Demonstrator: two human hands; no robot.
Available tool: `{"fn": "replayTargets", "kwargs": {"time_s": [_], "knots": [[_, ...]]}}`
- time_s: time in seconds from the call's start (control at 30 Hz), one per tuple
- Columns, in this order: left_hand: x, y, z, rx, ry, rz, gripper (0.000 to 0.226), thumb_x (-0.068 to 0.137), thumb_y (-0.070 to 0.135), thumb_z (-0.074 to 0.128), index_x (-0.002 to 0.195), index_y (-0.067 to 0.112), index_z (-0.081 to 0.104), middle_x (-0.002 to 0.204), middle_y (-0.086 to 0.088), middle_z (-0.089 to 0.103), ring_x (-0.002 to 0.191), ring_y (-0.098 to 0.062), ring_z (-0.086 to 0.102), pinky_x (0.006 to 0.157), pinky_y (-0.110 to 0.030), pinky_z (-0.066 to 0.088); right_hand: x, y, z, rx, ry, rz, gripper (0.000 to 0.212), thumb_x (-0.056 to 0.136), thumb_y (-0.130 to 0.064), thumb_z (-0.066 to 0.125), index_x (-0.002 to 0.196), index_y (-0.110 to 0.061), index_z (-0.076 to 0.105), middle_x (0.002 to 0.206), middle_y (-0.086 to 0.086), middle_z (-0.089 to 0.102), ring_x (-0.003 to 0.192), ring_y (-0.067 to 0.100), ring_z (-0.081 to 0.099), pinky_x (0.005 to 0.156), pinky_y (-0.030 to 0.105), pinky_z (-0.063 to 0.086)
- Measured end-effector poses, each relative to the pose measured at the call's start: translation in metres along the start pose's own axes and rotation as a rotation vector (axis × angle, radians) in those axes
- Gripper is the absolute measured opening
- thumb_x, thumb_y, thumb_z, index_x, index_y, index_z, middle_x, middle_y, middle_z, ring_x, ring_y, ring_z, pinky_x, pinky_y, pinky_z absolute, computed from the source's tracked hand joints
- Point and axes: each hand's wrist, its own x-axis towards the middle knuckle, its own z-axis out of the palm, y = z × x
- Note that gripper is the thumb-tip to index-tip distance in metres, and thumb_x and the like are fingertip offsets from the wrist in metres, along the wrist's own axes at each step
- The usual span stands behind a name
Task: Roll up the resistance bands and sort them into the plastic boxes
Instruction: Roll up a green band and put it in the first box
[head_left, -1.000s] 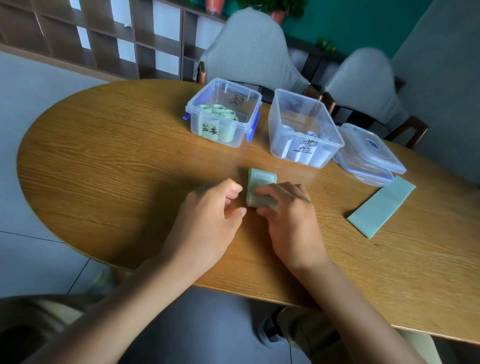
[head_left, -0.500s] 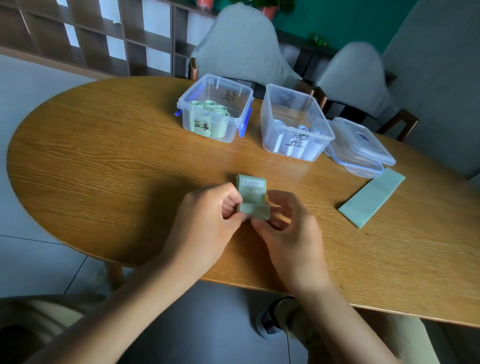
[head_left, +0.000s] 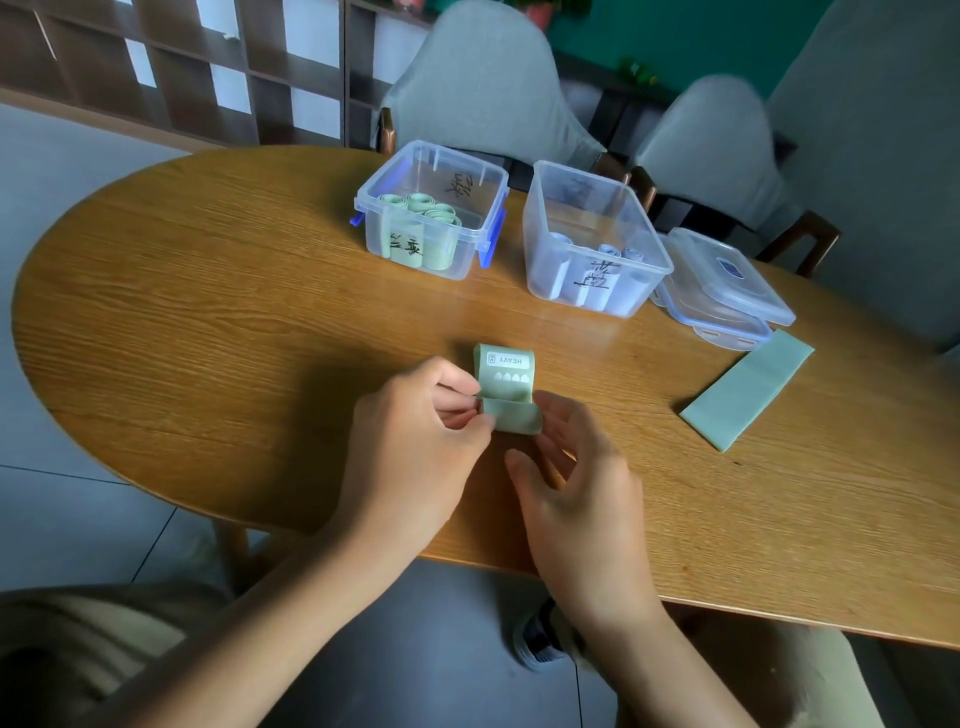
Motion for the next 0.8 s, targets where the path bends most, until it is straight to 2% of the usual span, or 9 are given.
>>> {"fn": "replayTargets", "kwargs": {"time_s": [0.07, 0.17, 0.23, 0.43, 0.53, 0.6, 0.67, 0.73, 0.8], "knots": [[0.0, 0.0, -0.001, 0.026, 0.005, 0.009, 0.019, 0.079, 0.013, 0.08, 0.093, 0.024, 0.074, 0.085, 0.016, 0.075, 0.078, 0.01, 0.068, 0.076, -0.019, 0.058, 0.001, 0.003, 0.0, -0.101, -0.001, -0.065, 0.045, 0.088, -0.009, 0.072, 0.128, -0.027, 0.063, 0.121, -0.011, 0.07, 0.114, 0.001, 0.064, 0.099, 0.022, 0.051], [0.0, 0.001, -0.001, 0.068, -0.009, 0.033, 0.02, 0.082, 0.014, 0.079, 0.098, 0.024, 0.072, 0.09, 0.015, 0.076, 0.08, 0.008, 0.069, 0.078, -0.02, 0.058, 0.004, 0.005, 0.0, -0.285, 0.015, -0.188, 0.043, 0.087, -0.005, 0.071, 0.128, -0.019, 0.066, 0.136, -0.003, 0.063, 0.12, 0.014, 0.061, 0.1, 0.0, 0.031], [-0.001, 0.002, -0.001, 0.115, -0.017, 0.056, 0.019, 0.084, 0.015, 0.077, 0.1, 0.023, 0.071, 0.093, 0.014, 0.076, 0.082, 0.005, 0.07, 0.078, -0.023, 0.059, 0.006, 0.006, 0.001, -0.366, -0.008, -0.216, 0.043, 0.089, -0.005, 0.069, 0.13, -0.016, 0.065, 0.142, 0.0, 0.058, 0.123, 0.02, 0.057, 0.098, -0.005, 0.02], [-0.002, 0.007, -0.003, 0.243, -0.041, 0.125, 0.014, 0.088, 0.02, 0.071, 0.099, 0.029, 0.067, 0.095, 0.017, 0.075, 0.085, 0.0, 0.07, 0.075, -0.029, 0.058, 0.018, 0.006, 0.004, -0.464, -0.068, -0.23, 0.046, 0.095, -0.016, 0.062, 0.14, -0.015, 0.055, 0.153, 0.006, 0.045, 0.14, 0.022, 0.032, 0.109, 0.021, 0.023], [-0.006, 0.009, -0.004, 0.346, -0.062, 0.166, 0.025, 0.093, 0.024, 0.064, 0.116, 0.033, 0.067, 0.104, 0.013, 0.074, 0.091, -0.007, 0.069, 0.077, -0.03, 0.058, 0.027, 0.006, 0.008, -0.484, -0.079, -0.215, 0.048, 0.096, -0.018, 0.061, 0.143, -0.016, 0.053, 0.154, 0.008, 0.042, 0.144, 0.024, 0.027, 0.113, 0.024, 0.022], [-0.007, 0.009, -0.005, 0.446, -0.07, 0.179, 0.034, 0.095, 0.027, 0.059, 0.128, 0.036, 0.063, 0.102, 0.005, 0.072, 0.089, -0.015, 0.067, 0.074, -0.028, 0.055, 0.032, 0.006, 0.009, -0.483, -0.094, -0.208, 0.05, 0.096, -0.019, 0.06, 0.145, -0.016, 0.051, 0.155, 0.008, 0.039, 0.145, 0.024, 0.023, 0.114, 0.022, 0.017], [-0.007, 0.008, -0.004, 0.53, -0.088, 0.223, 0.04, 0.092, 0.02, 0.062, 0.13, 0.031, 0.064, 0.094, -0.002, 0.069, 0.085, -0.022, 0.065, 0.068, -0.03, 0.052, 0.036, 0.006, 0.009, -0.478, -0.119, -0.207, 0.053, 0.097, -0.022, 0.059, 0.148, -0.018, 0.047, 0.157, 0.008, 0.036, 0.146, 0.023, 0.02, 0.113, 0.02, 0.013], [-0.007, 0.007, -0.002, 0.587, -0.105, 0.275, 0.044, 0.085, 0.01, 0.066, 0.128, 0.021, 0.068, 0.09, -0.005, 0.071, 0.087, -0.026, 0.065, 0.065, -0.037, 0.057, 0.038, 0.008, 0.009, -0.498, -0.146, -0.22, 0.056, 0.099, -0.026, 0.057, 0.152, -0.019, 0.04, 0.159, 0.008, 0.033, 0.147, 0.024, 0.018, 0.116, 0.023, 0.013], [-0.005, 0.008, -0.002, 0.664, -0.111, 0.289, 0.045, 0.085, 0.01, 0.06, 0.129, 0.018, 0.067, 0.097, -0.004, 0.073, 0.094, -0.027, 0.064, 0.067, -0.042, 0.059, 0.037, 0.01, 0.009, -0.537, -0.156, -0.248, 0.058, 0.1, -0.028, 0.055, 0.154, -0.017, 0.036, 0.159, 0.009, 0.031, 0.148, 0.026, 0.018, 0.118, 0.027, 0.016]]}}
